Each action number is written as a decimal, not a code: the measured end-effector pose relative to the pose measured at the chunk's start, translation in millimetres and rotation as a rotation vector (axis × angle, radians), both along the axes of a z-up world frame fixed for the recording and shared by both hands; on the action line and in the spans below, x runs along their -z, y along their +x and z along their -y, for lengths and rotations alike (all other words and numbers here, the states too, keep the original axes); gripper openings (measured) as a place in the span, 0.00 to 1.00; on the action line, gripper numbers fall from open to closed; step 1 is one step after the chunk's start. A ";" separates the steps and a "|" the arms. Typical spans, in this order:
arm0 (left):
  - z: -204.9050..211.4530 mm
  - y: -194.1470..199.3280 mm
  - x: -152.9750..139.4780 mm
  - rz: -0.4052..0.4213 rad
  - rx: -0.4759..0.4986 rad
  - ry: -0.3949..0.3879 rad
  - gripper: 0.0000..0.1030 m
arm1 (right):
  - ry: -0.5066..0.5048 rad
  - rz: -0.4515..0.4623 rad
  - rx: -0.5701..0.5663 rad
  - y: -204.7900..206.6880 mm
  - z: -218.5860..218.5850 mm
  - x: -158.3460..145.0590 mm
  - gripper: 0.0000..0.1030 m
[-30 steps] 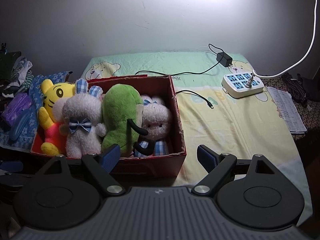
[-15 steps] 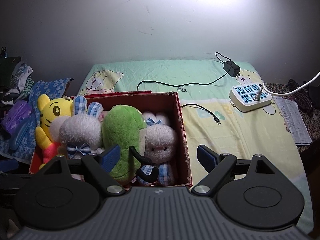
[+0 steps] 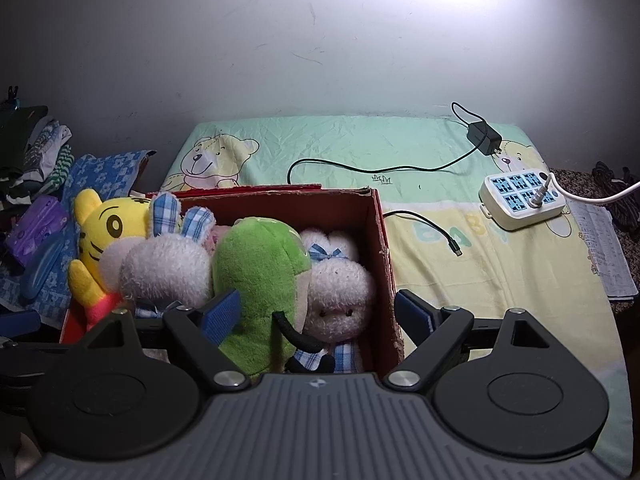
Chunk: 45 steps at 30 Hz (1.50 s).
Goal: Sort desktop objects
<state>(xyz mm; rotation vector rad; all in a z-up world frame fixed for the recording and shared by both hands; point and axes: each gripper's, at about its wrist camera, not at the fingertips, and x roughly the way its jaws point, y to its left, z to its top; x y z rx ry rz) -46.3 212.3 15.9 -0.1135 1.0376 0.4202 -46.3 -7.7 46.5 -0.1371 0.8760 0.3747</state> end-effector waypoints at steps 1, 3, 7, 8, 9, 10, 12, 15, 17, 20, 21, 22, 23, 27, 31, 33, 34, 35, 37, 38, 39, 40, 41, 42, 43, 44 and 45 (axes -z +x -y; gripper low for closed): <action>-0.9 0.8 1.6 -0.002 -0.001 -0.008 0.97 | 0.000 -0.004 0.004 0.9 0.0 1.0 0.84; -1.2 2.6 4.8 -0.005 0.007 -0.023 0.97 | 0.002 -0.014 0.012 2.4 0.3 2.9 0.84; -2.3 4.7 9.3 -0.002 0.002 -0.046 0.98 | 0.000 -0.019 0.018 3.9 -0.5 5.2 0.83; -2.4 5.0 9.6 0.001 -0.001 -0.046 0.98 | 0.000 -0.019 0.018 4.0 -0.6 5.6 0.83; -2.6 5.2 9.7 0.003 -0.003 -0.044 0.98 | -0.001 -0.018 0.019 4.1 -0.9 5.9 0.83; -2.4 5.8 9.8 0.002 -0.003 -0.044 0.98 | -0.003 -0.019 0.019 4.2 -1.1 6.3 0.83; -1.8 5.9 9.7 -0.001 0.000 -0.039 0.98 | -0.004 -0.021 0.022 4.3 -1.2 7.1 0.83; -1.6 6.1 9.4 -0.004 -0.001 -0.026 1.00 | -0.001 -0.024 0.021 4.3 -1.6 7.4 0.83; -1.8 5.8 8.5 -0.006 -0.002 -0.021 1.00 | -0.005 -0.019 0.017 3.2 -2.6 7.0 0.83; 0.3 6.0 7.0 -0.011 0.006 0.006 1.00 | -0.013 -0.010 0.018 3.0 -3.4 7.2 0.83; 0.9 6.4 6.6 -0.014 0.007 0.016 1.00 | -0.014 -0.010 0.021 4.0 -3.0 8.0 0.83; 2.0 6.6 6.4 -0.019 0.010 0.025 1.00 | -0.013 -0.013 0.024 4.9 -2.6 8.9 0.83; 3.0 6.7 6.0 -0.021 0.012 0.029 1.00 | -0.013 -0.017 0.028 5.9 -2.5 10.1 0.83; 3.7 8.1 3.9 -0.026 0.025 0.032 0.99 | -0.023 -0.015 0.032 7.3 -3.8 13.0 0.83; 2.9 9.5 2.2 -0.038 0.032 0.030 0.99 | -0.025 -0.010 0.022 5.9 -6.3 12.0 0.83; 2.8 9.7 2.6 -0.042 0.037 0.025 0.99 | -0.025 -0.010 0.016 4.5 -7.2 11.6 0.83; 3.1 10.0 3.6 -0.044 0.040 0.022 0.99 | -0.024 -0.013 0.016 4.5 -7.1 11.7 0.83; 3.6 10.0 4.1 -0.046 0.043 0.021 0.99 | -0.022 -0.016 0.017 4.7 -6.7 12.0 0.83; 5.4 9.3 4.9 -0.048 0.047 0.021 0.99 | -0.018 -0.020 0.020 4.7 -6.1 12.4 0.83; 6.9 9.2 5.1 -0.046 0.047 0.021 0.99 | -0.018 -0.020 0.020 4.6 -6.0 12.3 0.83; 7.1 9.1 5.1 -0.045 0.048 0.021 0.99 | -0.019 -0.019 0.019 4.3 -6.1 12.1 0.83; 7.8 8.8 4.8 -0.041 0.050 0.019 0.99 | -0.019 -0.018 0.019 4.6 -6.0 12.2 0.83; 8.2 8.5 4.8 -0.038 0.051 0.017 0.99 | -0.019 -0.018 0.019 4.7 -6.1 12.2 0.83; 8.4 8.4 4.9 -0.037 0.052 0.018 0.99 | -0.019 -0.017 0.019 4.8 -6.1 12.3 0.83; 8.6 8.5 5.3 -0.036 0.054 0.017 0.99 | -0.020 -0.017 0.018 4.9 -6.3 12.7 0.83; 8.4 8.9 6.2 -0.037 0.057 0.008 0.99 | -0.022 -0.018 0.017 4.7 -6.6 12.9 0.83; 8.0 8.9 7.3 -0.037 0.058 -0.001 0.98 | -0.022 -0.017 0.016 4.6 -6.7 13.1 0.83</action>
